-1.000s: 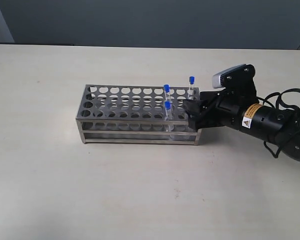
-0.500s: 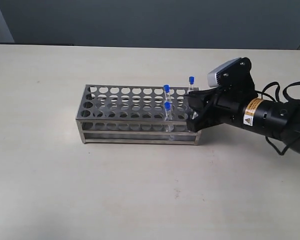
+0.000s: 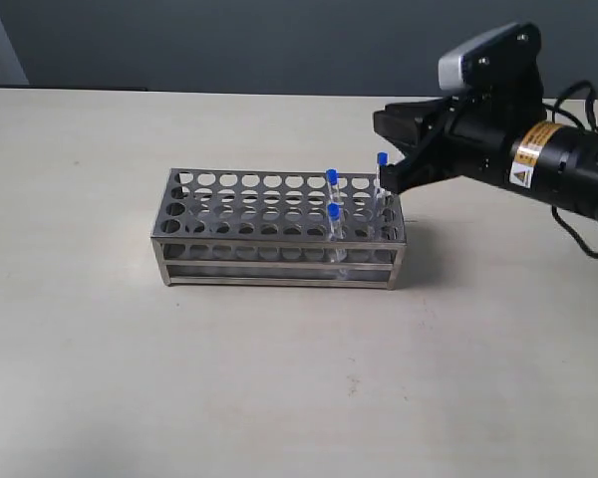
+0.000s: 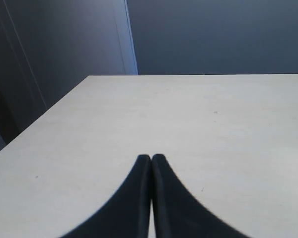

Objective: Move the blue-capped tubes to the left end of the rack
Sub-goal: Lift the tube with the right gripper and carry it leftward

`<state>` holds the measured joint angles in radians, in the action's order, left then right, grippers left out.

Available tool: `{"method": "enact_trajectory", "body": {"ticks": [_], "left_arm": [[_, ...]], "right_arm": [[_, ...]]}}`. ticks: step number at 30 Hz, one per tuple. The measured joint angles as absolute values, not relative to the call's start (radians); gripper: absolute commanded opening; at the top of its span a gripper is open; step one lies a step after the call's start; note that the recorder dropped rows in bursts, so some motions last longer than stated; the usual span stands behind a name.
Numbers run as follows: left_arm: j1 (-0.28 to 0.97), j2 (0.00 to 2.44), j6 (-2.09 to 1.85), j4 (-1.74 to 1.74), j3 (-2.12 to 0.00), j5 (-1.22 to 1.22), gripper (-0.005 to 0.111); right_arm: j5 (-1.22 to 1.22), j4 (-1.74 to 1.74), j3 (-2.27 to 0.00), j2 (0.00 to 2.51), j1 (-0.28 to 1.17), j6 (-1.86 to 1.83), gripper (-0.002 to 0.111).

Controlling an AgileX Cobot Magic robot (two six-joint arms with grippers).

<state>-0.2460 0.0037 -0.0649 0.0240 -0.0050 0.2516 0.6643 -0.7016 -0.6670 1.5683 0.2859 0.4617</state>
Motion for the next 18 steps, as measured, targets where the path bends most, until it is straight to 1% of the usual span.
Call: {"method": "enact_trajectory", "body": {"ticks": [4,8,12,18], "left_arm": [[-0.246,0.004,-0.065,0.024,-0.005,0.252,0.0],[-0.246,0.004,-0.065,0.024,-0.005,0.252,0.0],[-0.246,0.004,-0.065,0.024,-0.005,0.252,0.0],[-0.246,0.004,-0.065,0.024,-0.005,0.252,0.0]], "right_arm": [[0.609,-0.789,-0.775,1.568,0.336,0.563,0.0],[0.521,-0.833,-0.914,1.598,0.443,0.595,0.0],[0.451,-0.845,-1.072,1.685,0.54,0.602,0.0],[0.44,-0.853,-1.229,1.861,0.597,0.602,0.0]]}}
